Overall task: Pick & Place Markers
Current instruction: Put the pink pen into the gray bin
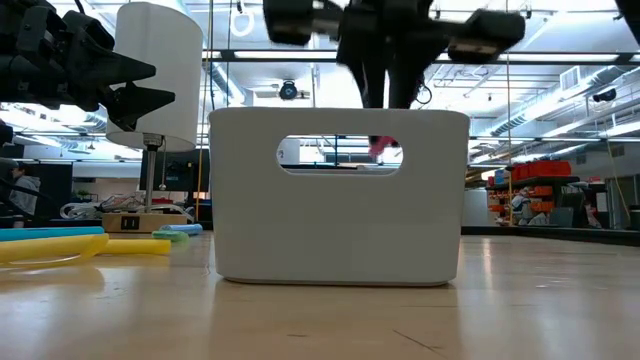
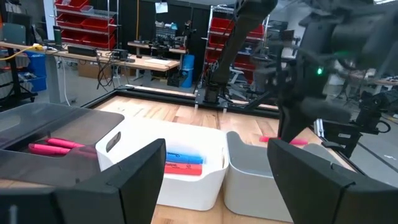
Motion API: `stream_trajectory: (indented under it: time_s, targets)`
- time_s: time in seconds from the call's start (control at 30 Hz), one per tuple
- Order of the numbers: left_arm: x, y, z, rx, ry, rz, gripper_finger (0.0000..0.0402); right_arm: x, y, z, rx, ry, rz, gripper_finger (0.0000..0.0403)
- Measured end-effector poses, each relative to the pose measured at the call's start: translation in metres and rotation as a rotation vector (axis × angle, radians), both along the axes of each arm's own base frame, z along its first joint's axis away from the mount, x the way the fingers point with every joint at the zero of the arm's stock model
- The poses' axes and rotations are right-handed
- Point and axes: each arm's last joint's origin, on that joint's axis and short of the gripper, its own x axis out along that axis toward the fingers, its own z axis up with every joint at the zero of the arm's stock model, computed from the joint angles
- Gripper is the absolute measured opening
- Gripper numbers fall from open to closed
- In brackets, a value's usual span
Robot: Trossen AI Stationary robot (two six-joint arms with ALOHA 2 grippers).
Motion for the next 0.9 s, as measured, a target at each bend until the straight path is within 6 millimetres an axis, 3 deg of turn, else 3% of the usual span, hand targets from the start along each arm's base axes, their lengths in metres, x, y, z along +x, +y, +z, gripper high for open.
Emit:
stream_trajectory:
  time_s: [0.2,0.77,0.9]
  targets:
    - [0.000,0.000,0.000,0.000,0.000,0.000,0.0288,0.004,-0.002,-0.009,-0.009,0.007,-0.023,0.0018]
    - [0.000,0.000,0.000,0.000,-0.001,0.000,0.0288,0.021,-0.012,-0.067,-0.029,0.129,-0.036,0.0018]
    - [0.000,0.000,0.000,0.000,0.000,0.000,0.0288,0.021,-0.011,-0.072,-0.004,0.147,-0.019,0.0019]
